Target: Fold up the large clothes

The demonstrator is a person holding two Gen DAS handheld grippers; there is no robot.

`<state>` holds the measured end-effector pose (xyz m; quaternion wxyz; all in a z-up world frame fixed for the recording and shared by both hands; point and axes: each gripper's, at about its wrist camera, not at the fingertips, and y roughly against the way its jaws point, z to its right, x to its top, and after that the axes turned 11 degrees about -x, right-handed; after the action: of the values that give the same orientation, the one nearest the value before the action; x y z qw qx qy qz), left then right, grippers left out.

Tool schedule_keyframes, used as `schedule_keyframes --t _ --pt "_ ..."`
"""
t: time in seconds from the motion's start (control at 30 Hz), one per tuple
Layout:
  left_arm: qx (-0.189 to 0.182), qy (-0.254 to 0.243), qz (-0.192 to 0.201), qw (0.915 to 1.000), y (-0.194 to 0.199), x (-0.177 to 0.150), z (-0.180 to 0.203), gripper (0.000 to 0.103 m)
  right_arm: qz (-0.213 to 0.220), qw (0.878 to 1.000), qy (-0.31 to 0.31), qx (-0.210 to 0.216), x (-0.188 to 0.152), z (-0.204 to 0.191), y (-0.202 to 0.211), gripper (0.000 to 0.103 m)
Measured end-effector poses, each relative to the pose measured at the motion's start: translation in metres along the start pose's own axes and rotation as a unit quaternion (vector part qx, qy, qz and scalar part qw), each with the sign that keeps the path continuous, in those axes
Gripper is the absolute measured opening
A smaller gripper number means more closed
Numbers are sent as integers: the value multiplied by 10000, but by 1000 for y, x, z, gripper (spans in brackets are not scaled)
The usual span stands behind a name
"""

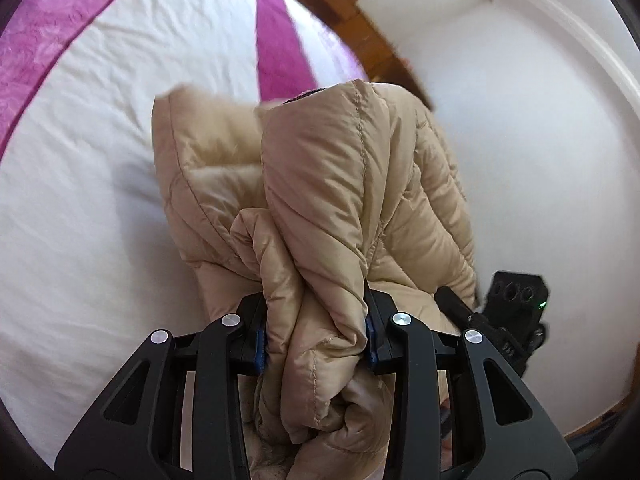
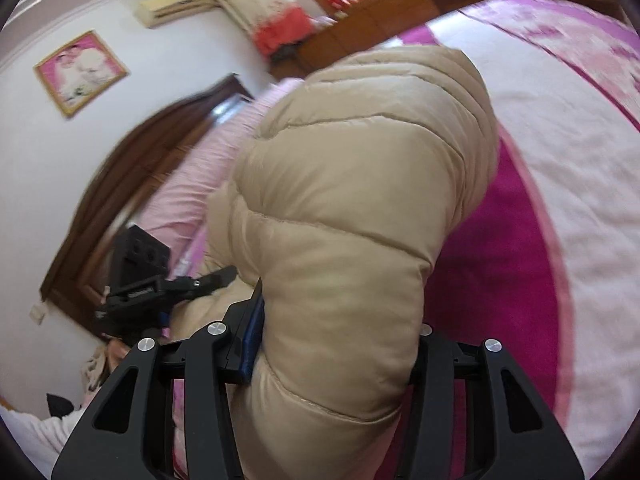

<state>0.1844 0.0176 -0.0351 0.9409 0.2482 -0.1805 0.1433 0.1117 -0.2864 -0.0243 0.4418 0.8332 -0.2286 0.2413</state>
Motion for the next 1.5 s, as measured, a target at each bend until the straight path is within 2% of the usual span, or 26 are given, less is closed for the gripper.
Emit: schedule_keyframes --t 0.1,0.27,0.37,0.47,0.6,0.67,0.77,0.9,1.03,1.07,1.13,1.17,1.23,1.3,1.33,1.4,1.5 --pt "619 -290 -192 9975 -18 -5 7 37 -319 9986 -235 -338 -12 18 -15 57" --pt "1633 -825 -309 9826 -32 -24 20 45 -535 9960 -217 -678 -20 21 -32 70" --pt "1845 -885 -276 9784 -25 -37 16 48 -596 9940 -176 -899 -18 10 -29 73" --pt "2121 -983 -178 9721 -11 -44 21 48 -487 9914 -196 -1199 -17 0 -9 73" --pt "2368 -1080 -151 9654 -3 -53 32 49 -241 9858 96 -1661 -21 -10 13 69" --pt "2504 -1068 -174 9621 -1 -58 34 49 -267 9833 298 -1774 -20 -12 8 61" --pt "2732 -1121 -234 9551 -4 -60 29 50 -377 9728 758 -2156 -21 -25 -14 61" --pt "3026 -1130 -267 9460 -11 -53 14 57 -380 9668 1003 -2318 -27 -20 -32 63" --pt "3081 -1266 -142 9428 -6 -48 20 60 -347 9700 812 -2265 -27 -18 -26 63" --pt "3108 -1287 -100 9417 -3 -49 23 62 -319 9711 753 -2240 -26 -18 -22 65" --pt "3214 -1328 9 9376 9 -52 32 80 -285 9711 683 -2270 -26 -21 -12 72" --pt "3233 -1345 37 9367 14 -56 36 82 -246 9707 683 -2291 -27 -24 -7 76" --pt "3242 -1376 136 9359 26 -61 48 88 -159 9705 740 -2288 -31 -33 5 77" --pt "3201 -1427 209 9363 35 -67 60 93 -120 9698 783 -2308 -36 -41 16 80" --pt "3196 -1451 229 9361 39 -71 67 95 -97 9702 774 -2296 -37 -44 20 86" --pt "3187 -1492 285 9356 44 -77 77 96 -41 9716 745 -2247 -42 -52 31 87" --pt "3273 -1573 359 9311 48 -88 92 99 32 9722 724 -2228 -50 -62 46 96"
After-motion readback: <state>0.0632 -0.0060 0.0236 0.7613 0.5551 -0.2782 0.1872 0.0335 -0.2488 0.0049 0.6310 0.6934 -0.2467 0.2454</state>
